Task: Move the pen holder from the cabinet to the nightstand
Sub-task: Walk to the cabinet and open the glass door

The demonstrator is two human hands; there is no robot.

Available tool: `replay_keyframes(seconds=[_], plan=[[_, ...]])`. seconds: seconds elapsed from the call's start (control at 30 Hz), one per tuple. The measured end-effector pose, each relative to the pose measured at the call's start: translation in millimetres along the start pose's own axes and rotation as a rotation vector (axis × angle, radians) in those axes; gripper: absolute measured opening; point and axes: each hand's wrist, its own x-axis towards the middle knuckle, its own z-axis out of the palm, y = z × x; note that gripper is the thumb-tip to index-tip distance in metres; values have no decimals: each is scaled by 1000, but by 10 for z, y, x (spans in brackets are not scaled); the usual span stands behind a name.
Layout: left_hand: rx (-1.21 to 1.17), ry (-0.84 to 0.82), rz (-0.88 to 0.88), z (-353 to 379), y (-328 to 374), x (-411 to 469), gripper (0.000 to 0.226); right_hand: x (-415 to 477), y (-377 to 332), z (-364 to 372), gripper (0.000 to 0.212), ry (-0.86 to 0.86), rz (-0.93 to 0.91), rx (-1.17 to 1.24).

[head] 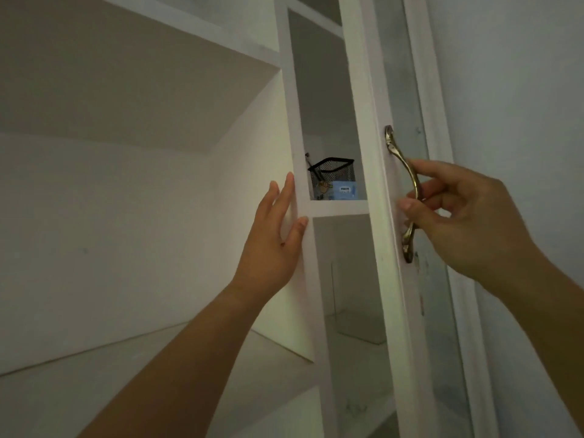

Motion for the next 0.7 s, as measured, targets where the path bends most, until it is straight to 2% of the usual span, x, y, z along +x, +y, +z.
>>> replay_keyframes(seconds=[0.17, 0.43, 0.57, 0.7], plan=[[-12, 8, -44, -51, 7, 11, 59, 29, 35, 68, 46, -53, 24, -42], [-29, -68, -89, -141, 208, -151, 59, 3, 41, 97, 47, -28, 62, -43], [40, -23, -47, -94, 367, -206, 60, -4, 31, 92, 47, -10, 73, -62], [-72, -12, -8, -34, 554, -151, 59, -10, 24, 32, 46, -4, 67, -65]])
